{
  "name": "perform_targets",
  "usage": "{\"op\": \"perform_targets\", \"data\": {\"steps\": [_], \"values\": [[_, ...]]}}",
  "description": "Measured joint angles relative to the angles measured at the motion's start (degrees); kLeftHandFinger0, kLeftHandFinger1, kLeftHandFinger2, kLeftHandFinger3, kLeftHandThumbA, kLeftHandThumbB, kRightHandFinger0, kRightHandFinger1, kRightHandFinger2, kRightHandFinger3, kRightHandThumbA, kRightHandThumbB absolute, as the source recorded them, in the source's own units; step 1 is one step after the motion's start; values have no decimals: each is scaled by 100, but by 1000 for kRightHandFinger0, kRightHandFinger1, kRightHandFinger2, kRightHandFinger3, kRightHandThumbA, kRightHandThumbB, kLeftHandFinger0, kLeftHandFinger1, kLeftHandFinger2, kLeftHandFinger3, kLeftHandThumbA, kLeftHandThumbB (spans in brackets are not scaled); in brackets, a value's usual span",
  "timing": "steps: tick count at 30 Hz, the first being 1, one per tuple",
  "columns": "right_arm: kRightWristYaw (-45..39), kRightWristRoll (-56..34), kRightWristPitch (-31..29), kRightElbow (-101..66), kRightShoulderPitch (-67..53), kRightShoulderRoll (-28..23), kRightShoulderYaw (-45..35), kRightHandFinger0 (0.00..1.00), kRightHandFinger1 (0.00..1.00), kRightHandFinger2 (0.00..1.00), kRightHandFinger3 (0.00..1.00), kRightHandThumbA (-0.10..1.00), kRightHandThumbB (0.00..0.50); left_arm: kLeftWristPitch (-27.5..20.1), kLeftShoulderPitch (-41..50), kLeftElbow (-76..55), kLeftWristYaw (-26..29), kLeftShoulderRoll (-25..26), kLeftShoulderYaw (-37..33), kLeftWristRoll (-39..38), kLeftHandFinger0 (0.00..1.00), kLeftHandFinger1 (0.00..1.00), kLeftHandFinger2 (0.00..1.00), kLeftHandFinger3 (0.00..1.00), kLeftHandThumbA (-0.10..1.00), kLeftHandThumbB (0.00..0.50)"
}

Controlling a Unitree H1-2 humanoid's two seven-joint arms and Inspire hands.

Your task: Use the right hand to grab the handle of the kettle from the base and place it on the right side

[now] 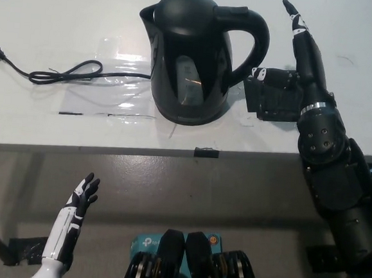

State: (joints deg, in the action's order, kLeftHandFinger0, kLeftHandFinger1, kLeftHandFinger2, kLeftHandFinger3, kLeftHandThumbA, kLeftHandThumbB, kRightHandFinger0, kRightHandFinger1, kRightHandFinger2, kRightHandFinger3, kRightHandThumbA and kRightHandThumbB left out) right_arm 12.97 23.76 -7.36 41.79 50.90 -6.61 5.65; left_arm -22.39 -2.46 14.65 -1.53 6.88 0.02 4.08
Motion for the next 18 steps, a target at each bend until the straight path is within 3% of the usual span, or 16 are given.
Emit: {"op": "perform_targets", "data": {"steps": [8, 18], "values": [[2, 0, 53, 339, 286, 1, 57, 1000, 1000, 1000, 1000, 1000, 342, -1, 0, 0, -1, 1, -3, 1, 1000, 1000, 1000, 1000, 1000, 500], [58, 0, 51, 776, 469, 12, 110, 1000, 1000, 1000, 1000, 1000, 349, -1, 1, -3, -3, 1, -15, 1, 1000, 1000, 1000, 1000, 1000, 500]]}}
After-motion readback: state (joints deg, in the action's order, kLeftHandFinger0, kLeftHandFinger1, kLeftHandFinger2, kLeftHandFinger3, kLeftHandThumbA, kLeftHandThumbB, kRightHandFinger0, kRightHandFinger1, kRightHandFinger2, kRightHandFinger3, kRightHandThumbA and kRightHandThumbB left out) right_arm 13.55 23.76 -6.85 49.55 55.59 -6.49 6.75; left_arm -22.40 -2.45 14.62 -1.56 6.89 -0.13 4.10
